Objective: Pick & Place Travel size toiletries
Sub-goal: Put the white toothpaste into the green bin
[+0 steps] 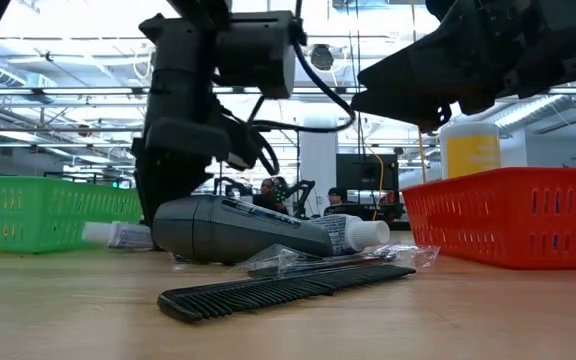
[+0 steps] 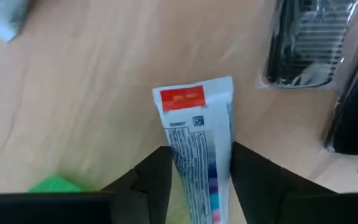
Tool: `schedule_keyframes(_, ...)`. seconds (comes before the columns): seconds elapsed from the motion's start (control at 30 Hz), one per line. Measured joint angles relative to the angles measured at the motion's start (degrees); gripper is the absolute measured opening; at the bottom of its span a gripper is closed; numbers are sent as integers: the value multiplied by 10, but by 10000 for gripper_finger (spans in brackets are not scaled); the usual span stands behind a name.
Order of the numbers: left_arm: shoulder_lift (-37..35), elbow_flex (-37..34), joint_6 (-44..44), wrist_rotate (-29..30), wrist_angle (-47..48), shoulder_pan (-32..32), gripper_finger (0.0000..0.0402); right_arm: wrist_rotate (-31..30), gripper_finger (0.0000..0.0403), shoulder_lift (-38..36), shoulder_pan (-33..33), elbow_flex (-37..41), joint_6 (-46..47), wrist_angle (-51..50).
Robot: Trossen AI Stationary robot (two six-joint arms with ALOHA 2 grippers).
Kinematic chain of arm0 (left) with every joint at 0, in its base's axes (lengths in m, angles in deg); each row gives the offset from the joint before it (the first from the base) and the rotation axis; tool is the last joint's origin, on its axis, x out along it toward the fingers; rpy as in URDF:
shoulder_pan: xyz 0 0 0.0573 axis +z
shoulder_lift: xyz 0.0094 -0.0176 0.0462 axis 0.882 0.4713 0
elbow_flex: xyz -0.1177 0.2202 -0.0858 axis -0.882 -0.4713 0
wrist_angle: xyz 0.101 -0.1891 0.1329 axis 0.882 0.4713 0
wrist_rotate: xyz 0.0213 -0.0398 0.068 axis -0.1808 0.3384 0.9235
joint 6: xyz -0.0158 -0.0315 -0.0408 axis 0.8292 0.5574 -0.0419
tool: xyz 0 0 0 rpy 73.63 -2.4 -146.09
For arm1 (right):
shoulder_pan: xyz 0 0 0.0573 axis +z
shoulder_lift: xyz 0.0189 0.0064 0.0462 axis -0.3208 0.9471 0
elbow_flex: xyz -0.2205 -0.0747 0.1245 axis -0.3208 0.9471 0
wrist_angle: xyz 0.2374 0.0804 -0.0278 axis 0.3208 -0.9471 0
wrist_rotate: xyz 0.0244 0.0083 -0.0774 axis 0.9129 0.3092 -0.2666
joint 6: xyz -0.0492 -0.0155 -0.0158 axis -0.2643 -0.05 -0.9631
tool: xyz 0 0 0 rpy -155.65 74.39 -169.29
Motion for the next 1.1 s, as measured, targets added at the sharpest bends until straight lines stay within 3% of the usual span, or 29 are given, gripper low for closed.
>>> schedule_keyframes(0.23, 12, 10, -11, 5, -5, 1, 143, 10, 215, 0, 0, 0, 0, 0)
schedule_keyframes(0.47, -16, 9, -24, 48, -5, 1, 62, 10, 215, 0, 0, 0, 0, 0)
schedule_keyframes(0.63, -68, 9, -34, 87, -4, 1, 10, 10, 215, 0, 0, 0, 0, 0)
schedule_keyframes(0.77, -141, 9, -23, 109, -1, -1, 15, 10, 215, 0, 0, 0, 0, 0)
schedule_keyframes(0.9, -218, 9, 21, 127, 44, -11, 28, 10, 214, 0, 0, 0, 0, -1)
schedule_keyframes(1.1, -285, -18, 196, 218, 193, -43, 30, 10, 214, 0, 0, 0, 0, -5)
